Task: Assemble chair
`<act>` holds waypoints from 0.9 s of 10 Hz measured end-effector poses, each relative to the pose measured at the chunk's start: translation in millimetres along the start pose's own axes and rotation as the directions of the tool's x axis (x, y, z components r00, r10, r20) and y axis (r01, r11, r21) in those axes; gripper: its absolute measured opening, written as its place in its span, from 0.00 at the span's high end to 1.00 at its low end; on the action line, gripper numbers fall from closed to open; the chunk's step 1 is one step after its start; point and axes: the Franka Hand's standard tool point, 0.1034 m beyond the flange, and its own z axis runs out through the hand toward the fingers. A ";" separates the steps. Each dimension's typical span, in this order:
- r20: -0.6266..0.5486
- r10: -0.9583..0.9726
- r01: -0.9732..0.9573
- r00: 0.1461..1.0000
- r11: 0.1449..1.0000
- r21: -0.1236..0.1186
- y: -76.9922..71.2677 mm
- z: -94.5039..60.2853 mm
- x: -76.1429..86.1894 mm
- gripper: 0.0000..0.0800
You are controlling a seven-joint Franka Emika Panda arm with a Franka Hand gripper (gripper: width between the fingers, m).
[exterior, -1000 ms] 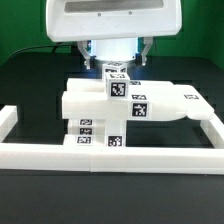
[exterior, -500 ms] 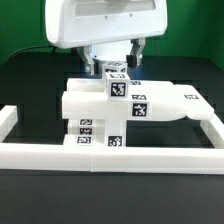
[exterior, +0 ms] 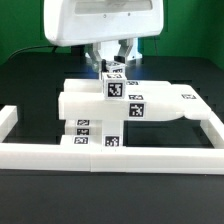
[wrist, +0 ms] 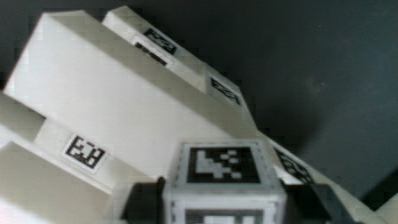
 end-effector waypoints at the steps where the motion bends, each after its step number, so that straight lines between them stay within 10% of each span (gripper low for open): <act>1: 0.000 0.072 -0.072 0.997 0.997 0.000 -0.1 0.1 0.0 0.65; 9: -0.004 0.713 -0.713 0.702 0.702 0.003 0.1 -0.9 1.4 0.65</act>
Offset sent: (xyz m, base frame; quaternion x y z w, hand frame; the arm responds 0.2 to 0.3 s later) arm 0.0000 0.0000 0.0000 0.0000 0.0000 0.2571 0.9664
